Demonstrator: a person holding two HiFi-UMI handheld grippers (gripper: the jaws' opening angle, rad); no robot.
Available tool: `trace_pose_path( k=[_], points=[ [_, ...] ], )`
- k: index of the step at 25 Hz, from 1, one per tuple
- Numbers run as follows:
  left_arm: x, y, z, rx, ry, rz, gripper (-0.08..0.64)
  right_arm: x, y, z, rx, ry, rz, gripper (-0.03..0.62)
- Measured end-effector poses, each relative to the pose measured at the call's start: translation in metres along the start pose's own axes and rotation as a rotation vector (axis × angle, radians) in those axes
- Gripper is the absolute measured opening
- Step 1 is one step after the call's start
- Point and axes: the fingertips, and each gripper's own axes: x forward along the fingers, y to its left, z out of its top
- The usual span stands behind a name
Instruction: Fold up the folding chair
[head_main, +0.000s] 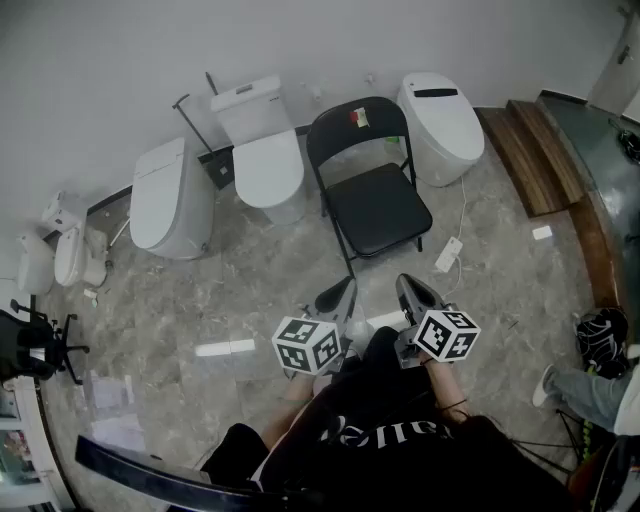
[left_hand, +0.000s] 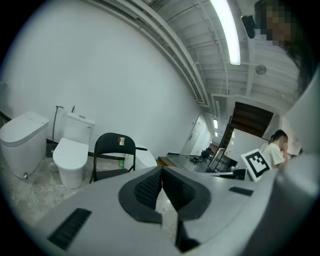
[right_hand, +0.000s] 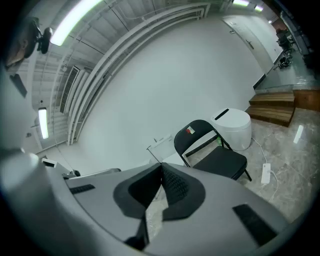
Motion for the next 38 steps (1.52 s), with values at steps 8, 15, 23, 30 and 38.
trace_pose_path(
  k=[8,15,23,30,38],
  points=[
    [0.049,0.025,0.010,-0.038,0.004,-0.020,0.003,0.038,-0.029,0.017,-0.004,0.014,-0.016,0.014],
    [0.111,0.054,0.045,-0.008,0.019,-0.028,0.003,0.102,-0.062,0.063,0.027,-0.014,0.005,0.014],
    [0.199,0.089,0.106,0.031,0.042,-0.028,0.005,0.188,-0.091,0.155,0.017,-0.064,0.088,0.014],
    [0.255,0.112,0.135,0.053,0.095,-0.032,0.005,0.237,-0.122,0.192,0.039,-0.056,0.100,0.014],
    [0.308,0.167,0.163,0.045,0.137,-0.044,0.005,0.276,-0.159,0.205,0.107,-0.061,0.014,0.014]
  ],
)
